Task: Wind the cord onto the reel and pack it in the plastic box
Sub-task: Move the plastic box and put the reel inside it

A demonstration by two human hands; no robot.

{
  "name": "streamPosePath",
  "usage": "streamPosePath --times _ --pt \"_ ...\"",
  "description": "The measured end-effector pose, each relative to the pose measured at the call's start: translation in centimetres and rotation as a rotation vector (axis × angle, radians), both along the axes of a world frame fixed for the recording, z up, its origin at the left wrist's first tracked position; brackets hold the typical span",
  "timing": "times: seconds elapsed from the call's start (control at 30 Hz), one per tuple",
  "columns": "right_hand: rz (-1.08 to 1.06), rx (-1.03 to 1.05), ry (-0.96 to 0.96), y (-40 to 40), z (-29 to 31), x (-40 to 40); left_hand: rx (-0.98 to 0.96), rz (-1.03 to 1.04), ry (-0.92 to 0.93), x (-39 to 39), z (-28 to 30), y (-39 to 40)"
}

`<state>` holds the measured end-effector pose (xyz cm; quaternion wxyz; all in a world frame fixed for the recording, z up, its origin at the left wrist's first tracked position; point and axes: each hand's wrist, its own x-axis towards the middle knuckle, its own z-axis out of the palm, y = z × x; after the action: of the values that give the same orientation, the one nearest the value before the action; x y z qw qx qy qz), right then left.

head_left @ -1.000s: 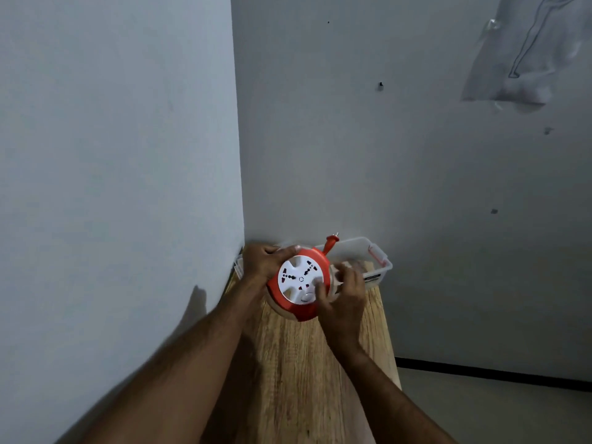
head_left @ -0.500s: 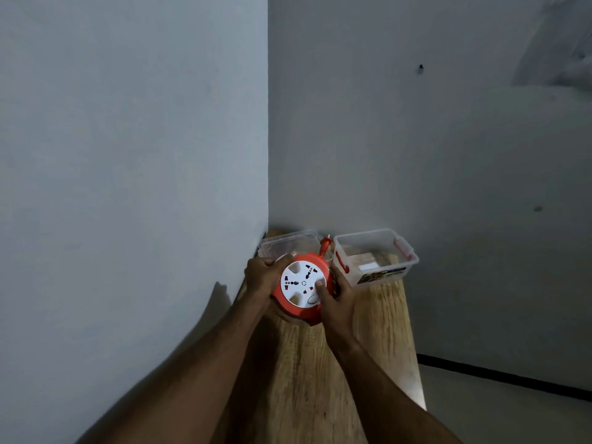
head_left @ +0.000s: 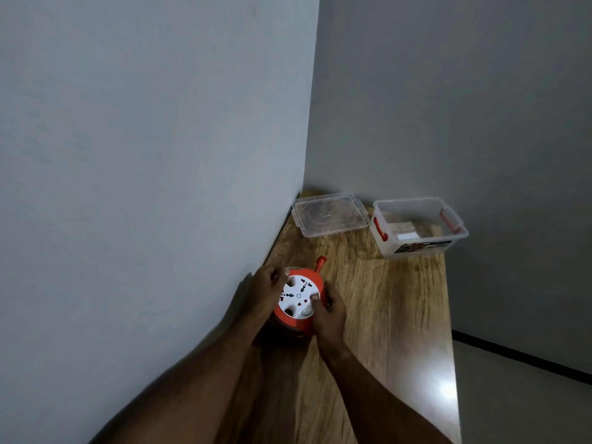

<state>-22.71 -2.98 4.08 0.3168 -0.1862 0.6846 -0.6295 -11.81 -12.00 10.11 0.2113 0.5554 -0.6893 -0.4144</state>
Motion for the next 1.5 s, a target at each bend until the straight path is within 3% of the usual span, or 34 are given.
streamPosePath --times 0.4,0.87,1.0,1.17,1.5 --pt "0.061 0.112 0.231 1.2 -3.6 3.6 -0.057 0.079 -0.001 2.9 -5.5 1.4" --pt "0.071 0.232 0.364 0.5 -3.1 4.2 -0.203 0.058 -0.156 1.8 -5.8 0.6" --pt "0.01 0.176 0.356 0.2 -1.6 1.5 -0.246 0.048 -0.044 -1.4 -4.4 -0.5" --pt "-0.036 0.106 0.409 -0.6 1.6 -4.7 -0.143 0.104 0.17 -7.7 -3.2 -0.8" --pt "-0.189 0.047 0.488 -1.6 6.4 -20.0 -0.119 0.101 0.329 -21.1 0.3 -1.2"
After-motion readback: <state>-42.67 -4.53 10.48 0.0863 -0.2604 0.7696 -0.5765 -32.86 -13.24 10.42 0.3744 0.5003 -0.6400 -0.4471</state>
